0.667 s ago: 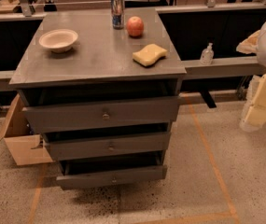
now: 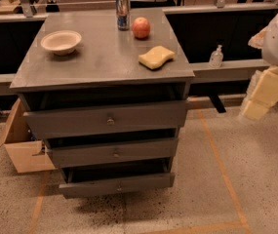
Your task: Move sponge near paper bowl
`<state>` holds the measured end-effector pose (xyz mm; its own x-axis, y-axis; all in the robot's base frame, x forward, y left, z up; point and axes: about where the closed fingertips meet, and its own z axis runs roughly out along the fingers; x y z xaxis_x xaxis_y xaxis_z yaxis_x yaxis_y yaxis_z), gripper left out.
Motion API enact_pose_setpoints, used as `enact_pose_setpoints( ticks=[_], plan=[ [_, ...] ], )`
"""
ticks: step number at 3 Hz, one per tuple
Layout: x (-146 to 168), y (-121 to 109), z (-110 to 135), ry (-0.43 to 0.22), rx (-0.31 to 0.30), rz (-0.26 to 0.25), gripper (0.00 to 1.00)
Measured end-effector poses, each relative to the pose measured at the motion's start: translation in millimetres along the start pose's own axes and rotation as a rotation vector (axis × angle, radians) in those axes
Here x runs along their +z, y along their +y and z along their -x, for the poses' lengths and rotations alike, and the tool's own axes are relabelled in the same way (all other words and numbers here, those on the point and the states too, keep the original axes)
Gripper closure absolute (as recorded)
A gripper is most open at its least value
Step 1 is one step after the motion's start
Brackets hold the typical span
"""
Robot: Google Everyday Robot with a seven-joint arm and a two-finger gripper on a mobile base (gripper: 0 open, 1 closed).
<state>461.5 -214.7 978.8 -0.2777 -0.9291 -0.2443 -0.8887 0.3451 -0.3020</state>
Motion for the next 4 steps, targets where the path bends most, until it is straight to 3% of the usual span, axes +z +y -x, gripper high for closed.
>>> enact_pose_setpoints(
  ticks=[1, 2, 3, 4],
  plan=[
    [23, -53, 8, -0.129, 0.127, -0.099, 0.0],
    [63, -97, 24, -0.375, 0.204, -0.109, 0.0],
    [88, -135, 55, -0.586, 0.233, -0.138, 0.0],
    [113, -164, 75, -0.703, 0.252, -0.178, 0.0]
  ],
)
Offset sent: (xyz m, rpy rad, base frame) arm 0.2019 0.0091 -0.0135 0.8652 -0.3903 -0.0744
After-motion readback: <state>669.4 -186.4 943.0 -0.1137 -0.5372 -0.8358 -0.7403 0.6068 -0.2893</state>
